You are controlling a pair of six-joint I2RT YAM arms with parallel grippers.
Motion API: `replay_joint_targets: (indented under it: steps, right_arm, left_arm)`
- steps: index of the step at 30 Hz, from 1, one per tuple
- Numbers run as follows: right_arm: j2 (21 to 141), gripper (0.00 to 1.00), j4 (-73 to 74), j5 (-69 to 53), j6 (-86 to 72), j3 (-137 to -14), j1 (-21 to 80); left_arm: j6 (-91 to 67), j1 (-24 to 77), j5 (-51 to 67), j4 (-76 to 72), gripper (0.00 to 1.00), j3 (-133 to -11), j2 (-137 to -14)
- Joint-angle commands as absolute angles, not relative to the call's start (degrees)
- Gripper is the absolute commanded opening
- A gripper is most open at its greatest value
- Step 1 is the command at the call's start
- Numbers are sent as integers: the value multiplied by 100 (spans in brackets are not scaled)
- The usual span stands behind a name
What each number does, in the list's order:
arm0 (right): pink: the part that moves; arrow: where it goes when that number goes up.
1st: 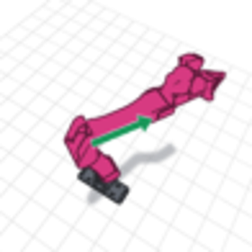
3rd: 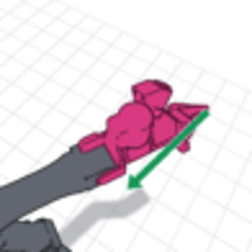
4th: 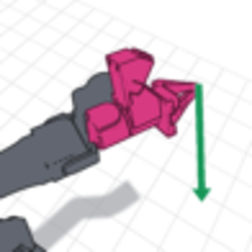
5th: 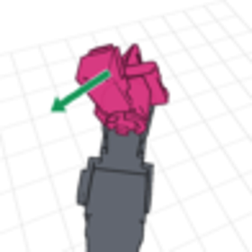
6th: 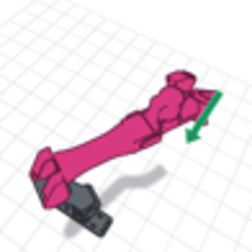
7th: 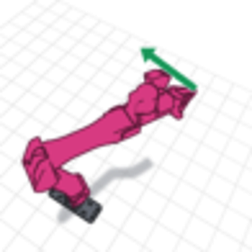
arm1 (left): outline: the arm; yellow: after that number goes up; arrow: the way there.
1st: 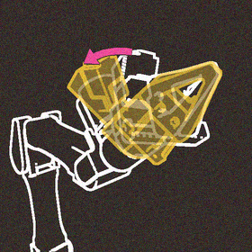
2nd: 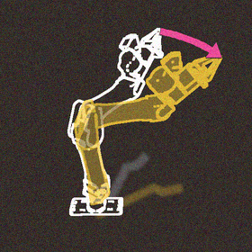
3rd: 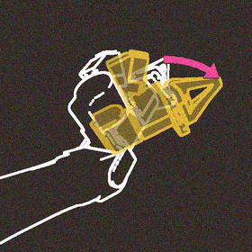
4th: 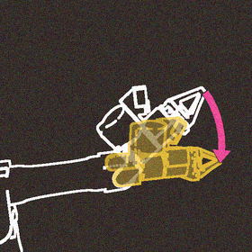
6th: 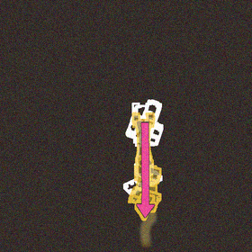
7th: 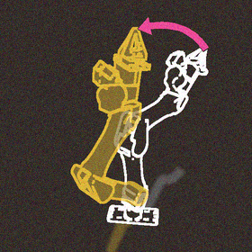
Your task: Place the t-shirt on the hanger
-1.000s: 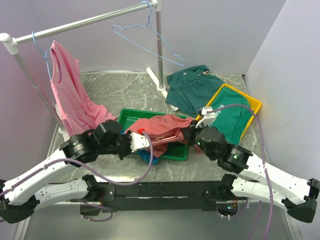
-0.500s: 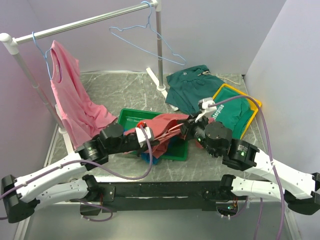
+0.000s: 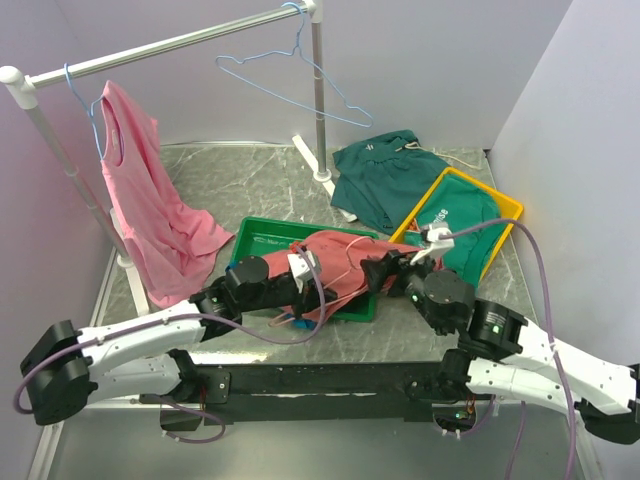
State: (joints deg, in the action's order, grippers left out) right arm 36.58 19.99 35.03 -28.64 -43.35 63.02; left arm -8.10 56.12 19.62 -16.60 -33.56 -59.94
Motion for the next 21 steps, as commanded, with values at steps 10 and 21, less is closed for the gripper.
replay_joint_targets:
  steps: [10, 21]
  right_arm:
    - [2277, 82, 1875, 3598, -3157, -3763, 6319]
    - [3469, 77, 1099, 3031, -1899, -4438, 6346]
  left_arm:
    - [-1837, 5484, 2206, -3640, 1, -3304, -6618]
    - [-2197, 5265, 2830, -2831, 1, -4069, -7189]
